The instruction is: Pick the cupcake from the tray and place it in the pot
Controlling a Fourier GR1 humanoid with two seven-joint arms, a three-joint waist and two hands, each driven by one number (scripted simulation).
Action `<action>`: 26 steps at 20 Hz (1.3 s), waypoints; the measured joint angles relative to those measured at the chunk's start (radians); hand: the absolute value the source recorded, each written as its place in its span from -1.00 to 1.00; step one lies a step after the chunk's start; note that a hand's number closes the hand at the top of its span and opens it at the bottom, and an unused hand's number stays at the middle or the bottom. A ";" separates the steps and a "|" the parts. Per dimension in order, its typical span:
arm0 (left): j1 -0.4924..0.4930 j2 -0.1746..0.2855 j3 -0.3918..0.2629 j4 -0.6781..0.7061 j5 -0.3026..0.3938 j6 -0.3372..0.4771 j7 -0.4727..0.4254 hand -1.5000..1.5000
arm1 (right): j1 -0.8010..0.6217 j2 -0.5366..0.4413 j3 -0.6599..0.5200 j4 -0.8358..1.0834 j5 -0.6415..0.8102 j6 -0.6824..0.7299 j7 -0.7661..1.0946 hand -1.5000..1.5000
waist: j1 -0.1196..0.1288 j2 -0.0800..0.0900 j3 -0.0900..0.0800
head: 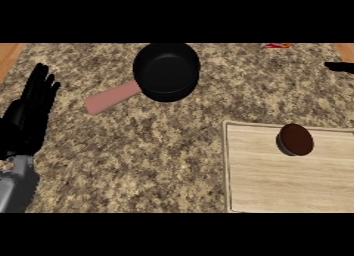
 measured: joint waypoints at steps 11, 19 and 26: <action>0.008 -0.033 0.017 -0.005 -0.037 -0.009 0.004 0.00 | 0.090 0.072 0.021 -0.212 0.111 0.081 0.174 -1.00 | -0.012 -0.002 0.001; 0.026 -0.045 0.049 -0.007 -0.045 -0.049 -0.005 0.00 | 0.138 0.150 -0.015 -0.223 0.256 0.077 0.222 -1.00 | -0.009 -0.001 0.001; 0.009 -0.071 0.054 -0.036 -0.084 -0.042 0.036 0.00 | 0.173 0.217 -0.064 -0.210 0.372 0.069 0.210 -1.00 | -0.009 0.000 0.001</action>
